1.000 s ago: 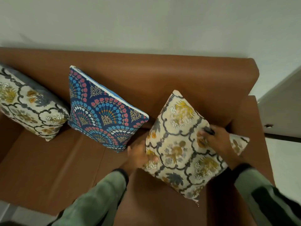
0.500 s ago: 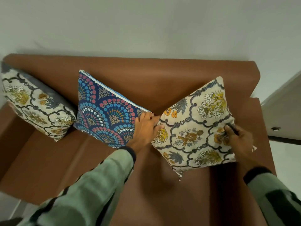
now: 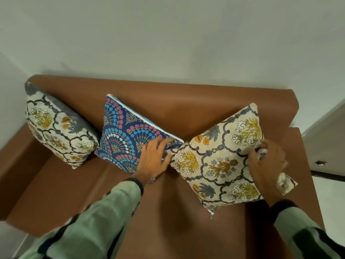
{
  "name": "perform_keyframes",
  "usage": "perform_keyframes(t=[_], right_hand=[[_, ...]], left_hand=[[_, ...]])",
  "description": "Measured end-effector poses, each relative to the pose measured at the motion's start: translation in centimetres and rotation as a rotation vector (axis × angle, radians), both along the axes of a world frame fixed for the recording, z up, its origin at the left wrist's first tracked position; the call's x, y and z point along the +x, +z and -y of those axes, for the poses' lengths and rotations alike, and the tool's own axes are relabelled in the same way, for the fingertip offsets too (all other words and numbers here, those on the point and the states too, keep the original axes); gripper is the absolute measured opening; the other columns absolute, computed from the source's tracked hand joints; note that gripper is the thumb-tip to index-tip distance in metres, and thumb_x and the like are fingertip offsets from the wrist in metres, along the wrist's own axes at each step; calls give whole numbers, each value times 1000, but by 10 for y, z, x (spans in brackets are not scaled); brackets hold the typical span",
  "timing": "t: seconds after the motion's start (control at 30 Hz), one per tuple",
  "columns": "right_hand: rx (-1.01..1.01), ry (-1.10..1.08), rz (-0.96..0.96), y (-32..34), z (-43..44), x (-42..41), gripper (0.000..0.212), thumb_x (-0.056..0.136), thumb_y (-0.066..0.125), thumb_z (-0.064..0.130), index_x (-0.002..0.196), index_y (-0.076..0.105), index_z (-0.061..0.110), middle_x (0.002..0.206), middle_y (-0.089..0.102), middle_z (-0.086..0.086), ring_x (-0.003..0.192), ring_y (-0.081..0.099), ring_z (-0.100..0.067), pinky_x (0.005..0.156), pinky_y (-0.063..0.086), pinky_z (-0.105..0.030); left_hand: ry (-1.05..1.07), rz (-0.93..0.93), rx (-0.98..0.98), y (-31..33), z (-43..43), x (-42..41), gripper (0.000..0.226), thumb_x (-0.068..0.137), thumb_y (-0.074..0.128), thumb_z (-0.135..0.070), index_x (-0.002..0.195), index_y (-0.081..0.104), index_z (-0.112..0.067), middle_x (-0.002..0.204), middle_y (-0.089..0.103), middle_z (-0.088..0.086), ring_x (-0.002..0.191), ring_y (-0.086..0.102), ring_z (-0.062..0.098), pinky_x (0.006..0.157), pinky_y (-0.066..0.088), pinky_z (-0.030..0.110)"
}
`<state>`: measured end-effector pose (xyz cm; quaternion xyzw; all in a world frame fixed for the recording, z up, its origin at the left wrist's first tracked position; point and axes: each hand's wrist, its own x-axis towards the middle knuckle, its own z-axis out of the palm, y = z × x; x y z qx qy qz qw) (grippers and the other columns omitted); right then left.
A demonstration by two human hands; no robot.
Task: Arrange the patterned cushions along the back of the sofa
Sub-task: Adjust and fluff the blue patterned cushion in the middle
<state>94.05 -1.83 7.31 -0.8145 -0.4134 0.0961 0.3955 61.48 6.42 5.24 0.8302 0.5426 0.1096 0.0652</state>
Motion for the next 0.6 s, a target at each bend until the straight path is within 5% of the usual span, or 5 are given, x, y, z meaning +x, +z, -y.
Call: perform_keyframes(t=[0.17, 0.37, 0.5, 0.6], right_hand=[[14, 296, 126, 14, -40, -78, 28, 86, 64, 22, 112, 59, 13, 110, 61, -10, 105, 51, -27, 92, 37, -45], [-96, 654, 181, 1, -92, -183, 53, 83, 68, 35, 130, 51, 17, 130, 55, -7, 122, 47, -27, 97, 38, -45], [-299, 662, 40, -16, -144, -248, 107, 68, 71, 67, 150, 23, 18, 155, 34, -8, 142, 29, -28, 113, 23, -50], [-471, 612, -21, -31, -174, -291, 128, 56, 69, 79, 153, 7, 23, 158, 26, -10, 145, 23, -31, 117, 10, -56]], left_hand=[[147, 18, 57, 19, -36, -78, 65, 84, 56, -50, 138, 46, -15, 130, 53, 13, 120, 50, 35, 94, 40, 53], [357, 208, -3, 10, -105, -183, 111, 60, 65, -84, 145, 34, -19, 143, 47, 14, 129, 45, 36, 102, 44, 57], [461, 535, -486, 7, -165, -235, 136, 47, 82, -79, 154, 13, -33, 160, 34, 4, 141, 41, 29, 111, 40, 57], [346, 540, -731, -1, -179, -247, 111, 47, 88, -72, 140, 31, -52, 142, 56, -9, 122, 60, 20, 104, 49, 53]])
